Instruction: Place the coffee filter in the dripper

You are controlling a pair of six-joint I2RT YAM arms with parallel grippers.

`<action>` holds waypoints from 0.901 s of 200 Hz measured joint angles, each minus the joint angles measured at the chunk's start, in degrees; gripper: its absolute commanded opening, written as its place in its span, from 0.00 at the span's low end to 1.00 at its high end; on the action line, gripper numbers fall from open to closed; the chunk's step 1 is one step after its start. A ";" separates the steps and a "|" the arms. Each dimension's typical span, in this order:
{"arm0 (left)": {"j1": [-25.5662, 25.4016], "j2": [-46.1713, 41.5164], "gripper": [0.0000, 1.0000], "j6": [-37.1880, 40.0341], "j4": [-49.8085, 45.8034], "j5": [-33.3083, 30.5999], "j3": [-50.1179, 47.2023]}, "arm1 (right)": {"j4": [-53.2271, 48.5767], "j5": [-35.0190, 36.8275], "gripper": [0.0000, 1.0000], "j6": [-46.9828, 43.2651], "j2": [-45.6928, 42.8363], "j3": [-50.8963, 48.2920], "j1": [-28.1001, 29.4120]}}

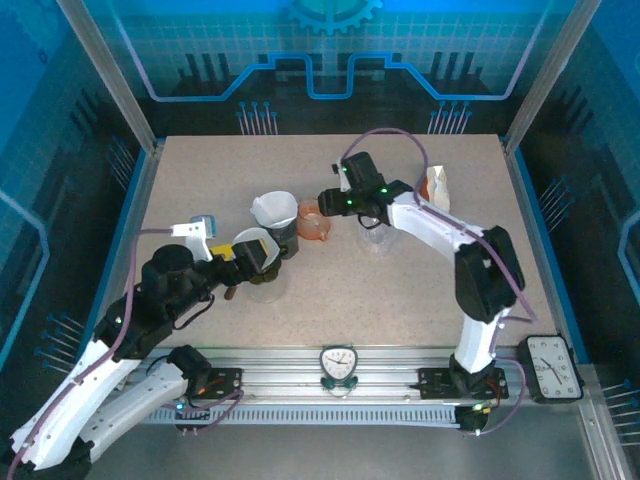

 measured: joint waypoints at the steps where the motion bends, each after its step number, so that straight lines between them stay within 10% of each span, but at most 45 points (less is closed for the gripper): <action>1: 0.00 0.02 0.99 0.02 0.00 0.00 0.00 | -0.02 -0.02 0.61 0.02 0.20 0.20 0.00; 180: 0.00 0.11 0.99 0.61 -0.02 -0.02 -0.68 | -9.01 2.34 0.18 -0.44 16.24 15.21 0.20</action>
